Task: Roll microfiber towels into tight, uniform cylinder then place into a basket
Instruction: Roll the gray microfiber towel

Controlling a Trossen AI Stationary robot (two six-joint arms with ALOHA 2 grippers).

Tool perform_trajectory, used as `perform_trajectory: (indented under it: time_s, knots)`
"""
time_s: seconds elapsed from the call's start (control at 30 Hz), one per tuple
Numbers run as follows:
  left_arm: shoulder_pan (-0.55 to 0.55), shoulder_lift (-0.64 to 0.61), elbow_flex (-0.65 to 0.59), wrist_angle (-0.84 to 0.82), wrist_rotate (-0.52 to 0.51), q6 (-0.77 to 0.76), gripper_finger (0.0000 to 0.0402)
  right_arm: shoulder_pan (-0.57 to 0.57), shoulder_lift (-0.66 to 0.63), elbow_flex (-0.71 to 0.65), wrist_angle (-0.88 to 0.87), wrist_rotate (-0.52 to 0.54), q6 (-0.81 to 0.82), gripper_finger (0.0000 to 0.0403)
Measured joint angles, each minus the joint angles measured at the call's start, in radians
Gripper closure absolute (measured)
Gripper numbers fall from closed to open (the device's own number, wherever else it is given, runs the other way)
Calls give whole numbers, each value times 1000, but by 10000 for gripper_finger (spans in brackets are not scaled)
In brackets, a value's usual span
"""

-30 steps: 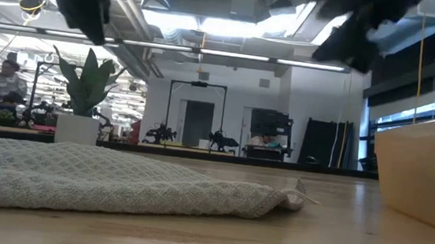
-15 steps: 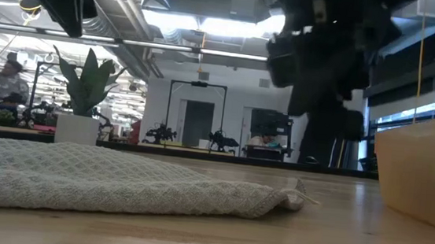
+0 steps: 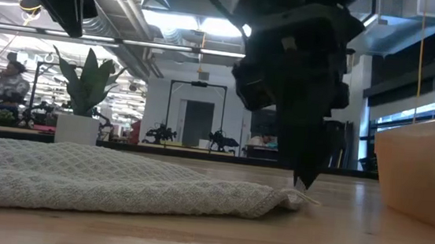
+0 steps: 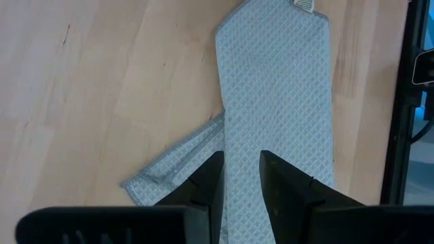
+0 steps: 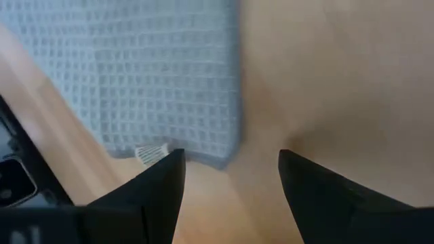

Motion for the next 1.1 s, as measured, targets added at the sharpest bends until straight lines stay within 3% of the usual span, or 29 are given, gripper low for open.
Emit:
perform_trajectory:
  time_s: [0.2, 0.33, 0.47, 0.67, 1.1]
  knots:
    - [0, 0, 0, -8, 0, 2, 316, 14, 43, 48, -3, -44, -13, 167]
    - [0, 0, 0, -22, 0, 3, 316, 24, 44, 38, -7, -5, 44, 193]
    - [0, 0, 0, -22, 0, 3, 316, 34, 44, 37, -5, 26, 64, 255]
    - [0, 0, 0, -22, 0, 2, 316, 42, 44, 36, 2, 50, 29, 387]
    - [14, 38, -45, -73, -4, 2, 316, 44, 44, 36, -3, 63, 9, 400]
